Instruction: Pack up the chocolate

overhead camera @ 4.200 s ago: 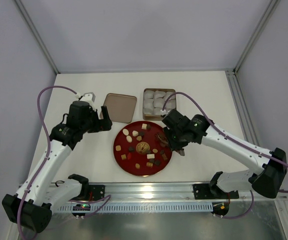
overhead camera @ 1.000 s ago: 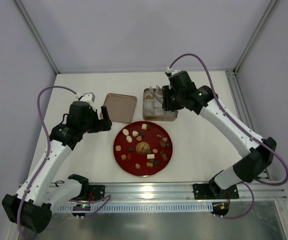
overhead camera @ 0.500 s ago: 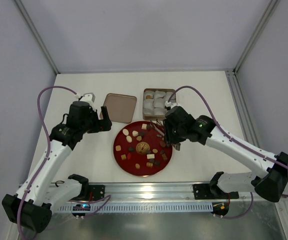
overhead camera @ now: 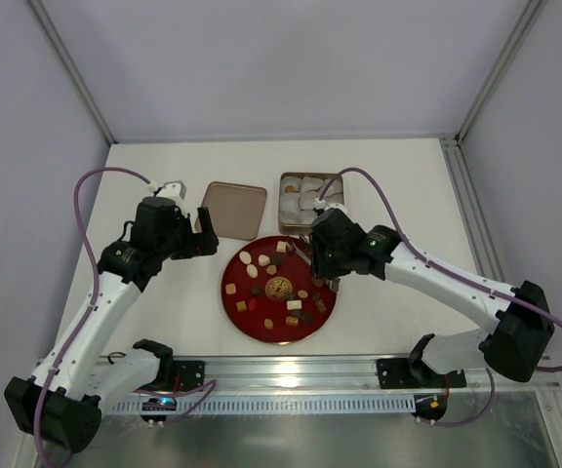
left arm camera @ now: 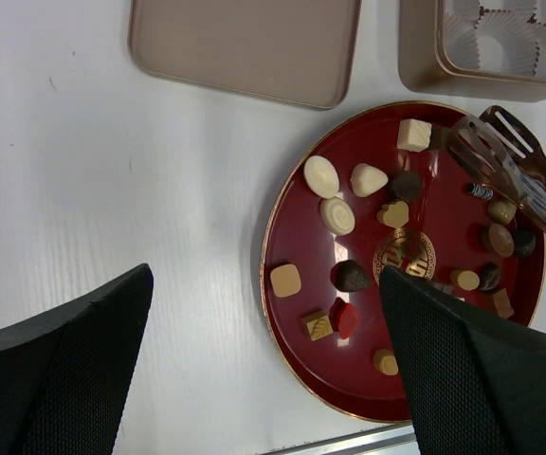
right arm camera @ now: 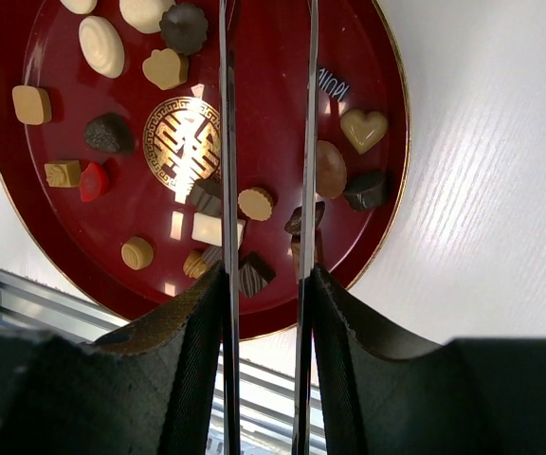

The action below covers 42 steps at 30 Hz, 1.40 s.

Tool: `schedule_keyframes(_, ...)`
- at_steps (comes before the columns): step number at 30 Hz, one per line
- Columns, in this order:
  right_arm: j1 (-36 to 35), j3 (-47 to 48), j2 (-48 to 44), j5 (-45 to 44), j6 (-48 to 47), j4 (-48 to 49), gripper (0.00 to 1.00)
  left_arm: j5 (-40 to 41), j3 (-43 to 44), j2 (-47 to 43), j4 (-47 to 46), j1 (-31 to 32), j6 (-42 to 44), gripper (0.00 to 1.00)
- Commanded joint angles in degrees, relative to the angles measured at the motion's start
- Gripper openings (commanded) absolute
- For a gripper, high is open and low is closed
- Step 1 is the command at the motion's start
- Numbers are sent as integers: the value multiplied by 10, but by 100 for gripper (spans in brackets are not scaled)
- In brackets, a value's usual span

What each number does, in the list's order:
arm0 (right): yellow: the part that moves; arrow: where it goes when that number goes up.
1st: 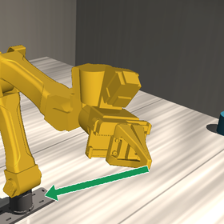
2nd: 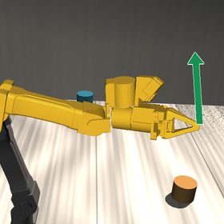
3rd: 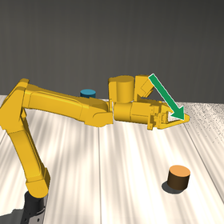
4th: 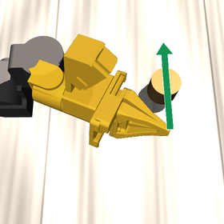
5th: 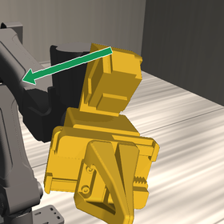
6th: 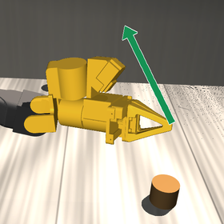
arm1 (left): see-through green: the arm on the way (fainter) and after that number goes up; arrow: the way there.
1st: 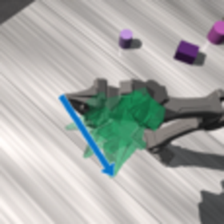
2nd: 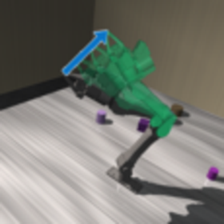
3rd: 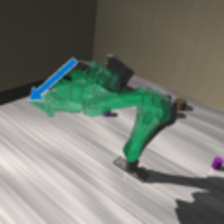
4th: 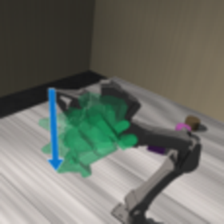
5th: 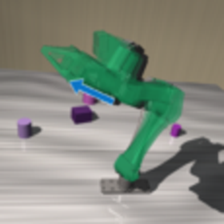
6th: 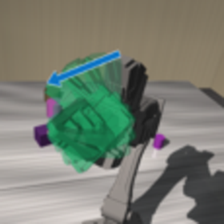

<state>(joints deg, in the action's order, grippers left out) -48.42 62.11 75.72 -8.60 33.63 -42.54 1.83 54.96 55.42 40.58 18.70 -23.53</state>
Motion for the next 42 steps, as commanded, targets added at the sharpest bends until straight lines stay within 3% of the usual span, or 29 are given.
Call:
schedule_keyframes(1,-4,-2,0,-1,14,33,41,-3,6,0,-7,1,3,100)
schedule_keyframes(16,-4,-14,21,-9,20,48,41,-4,3,-7,-6,1,2,100)
schedule_keyframes(27,-4,-13,33,-15,18,47,29,-3,4,-7,-6,1,2,100)
schedule_keyframes(32,-5,6,2,-18,6,12,22,-4,4,-7,-6,1,2,100)
schedule_keyframes(42,-5,47,-67,3,-9,-49,22,-7,5,-6,-6,1,2,100)
